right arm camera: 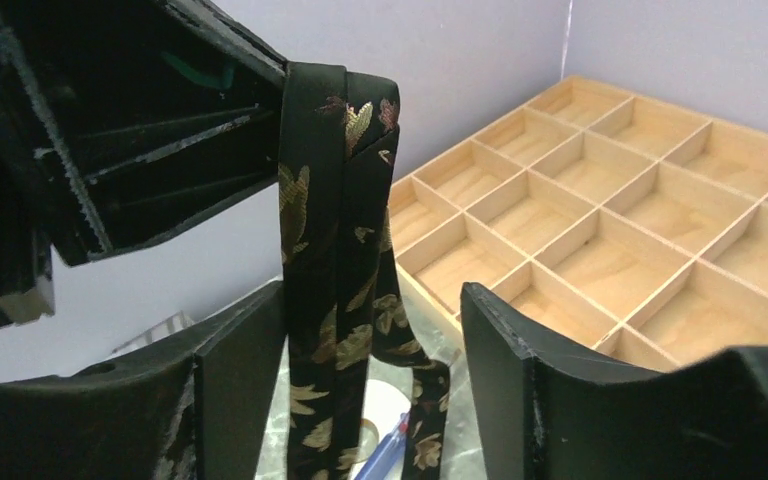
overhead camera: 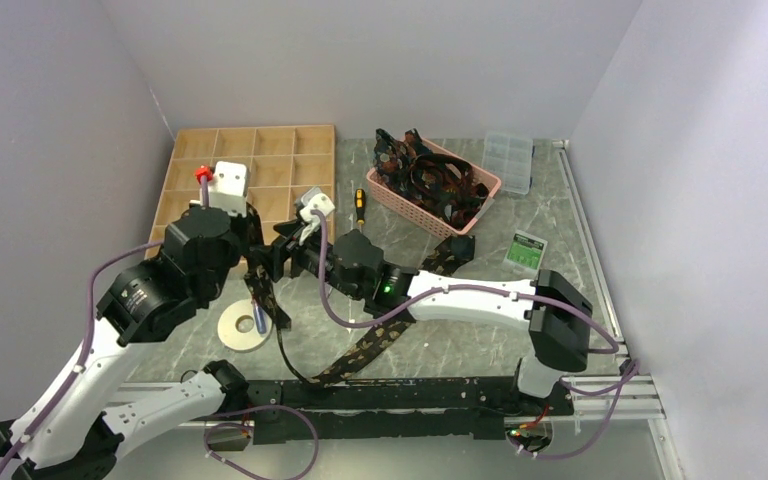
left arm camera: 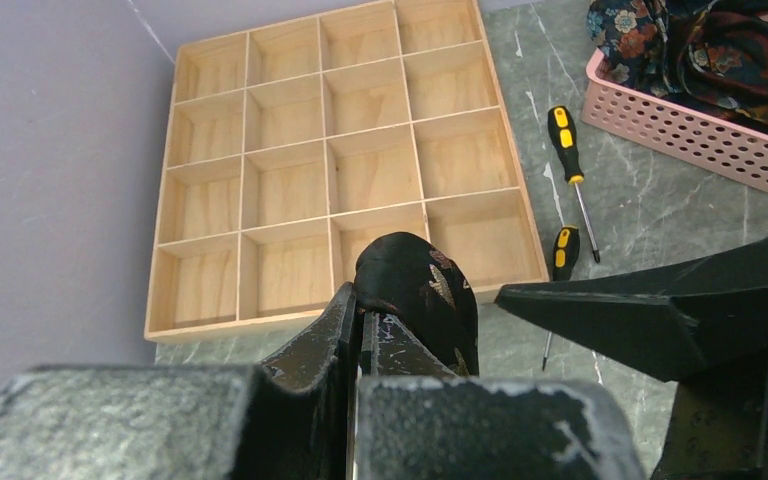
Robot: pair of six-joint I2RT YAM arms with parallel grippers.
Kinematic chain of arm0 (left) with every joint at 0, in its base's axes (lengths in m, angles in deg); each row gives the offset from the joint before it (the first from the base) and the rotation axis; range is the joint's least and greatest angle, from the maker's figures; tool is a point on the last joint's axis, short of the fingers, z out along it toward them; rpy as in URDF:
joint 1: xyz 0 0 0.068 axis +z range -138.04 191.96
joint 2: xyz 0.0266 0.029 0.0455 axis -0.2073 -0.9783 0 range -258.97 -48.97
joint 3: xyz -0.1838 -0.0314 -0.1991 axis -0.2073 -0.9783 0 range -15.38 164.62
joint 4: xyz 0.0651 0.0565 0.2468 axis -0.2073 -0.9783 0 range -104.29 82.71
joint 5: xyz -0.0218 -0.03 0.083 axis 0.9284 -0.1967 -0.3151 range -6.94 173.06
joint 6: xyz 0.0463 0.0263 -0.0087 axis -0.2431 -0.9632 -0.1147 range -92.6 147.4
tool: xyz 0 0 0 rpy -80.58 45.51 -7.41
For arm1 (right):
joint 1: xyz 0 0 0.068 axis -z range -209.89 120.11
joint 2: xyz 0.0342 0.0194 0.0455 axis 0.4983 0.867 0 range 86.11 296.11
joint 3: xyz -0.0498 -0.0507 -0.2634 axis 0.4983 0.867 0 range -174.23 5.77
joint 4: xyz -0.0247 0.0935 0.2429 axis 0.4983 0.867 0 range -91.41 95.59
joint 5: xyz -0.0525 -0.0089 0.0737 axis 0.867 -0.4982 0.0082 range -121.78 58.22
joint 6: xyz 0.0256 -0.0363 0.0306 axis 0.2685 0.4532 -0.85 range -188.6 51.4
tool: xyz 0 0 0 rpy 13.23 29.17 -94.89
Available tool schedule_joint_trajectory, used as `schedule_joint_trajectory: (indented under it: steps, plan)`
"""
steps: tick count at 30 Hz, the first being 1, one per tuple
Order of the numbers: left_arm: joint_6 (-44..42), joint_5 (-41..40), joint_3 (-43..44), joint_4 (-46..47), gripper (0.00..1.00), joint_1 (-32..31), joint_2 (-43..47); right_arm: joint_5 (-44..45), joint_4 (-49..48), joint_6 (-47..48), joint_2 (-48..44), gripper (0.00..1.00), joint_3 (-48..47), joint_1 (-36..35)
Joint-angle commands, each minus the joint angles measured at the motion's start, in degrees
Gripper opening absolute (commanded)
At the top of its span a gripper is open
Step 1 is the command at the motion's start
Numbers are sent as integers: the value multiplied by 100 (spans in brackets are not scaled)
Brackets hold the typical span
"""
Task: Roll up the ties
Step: Flatten out the tie at the center of the board.
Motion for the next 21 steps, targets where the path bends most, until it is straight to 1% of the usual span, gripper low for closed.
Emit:
schedule_joint_trajectory:
  steps: [1,2,4,8,9,10,17,18,19,20,21]
  plan:
    - [214,247,-153,350,3,21,129,10,155,-24,105,61,-338,-24]
    - [227,259,-167,338,3,21,140,85,199,-38,131,55,-347,-17]
    - [241,299,-187,338,3,21,161,266,300,-41,141,40,-347,-22]
    - [279,435,-231,313,3,23,188,492,342,21,43,18,-189,-21]
    - [285,471,-245,312,3,21,197,570,358,81,-18,6,-147,-24]
    - [306,503,-264,318,4,21,216,617,411,145,-69,1,-104,-24]
    - [397,656,-619,607,11,21,488,996,549,785,-587,0,390,-2]
    - [439,697,-679,657,18,16,531,1058,547,839,-676,0,493,11]
    - [500,723,-746,695,33,21,570,1107,568,885,-772,0,577,27]
    - [624,702,-838,723,50,21,618,1141,587,936,-867,0,657,37]
    - [800,670,-900,716,76,21,661,1173,605,985,-950,0,729,52]
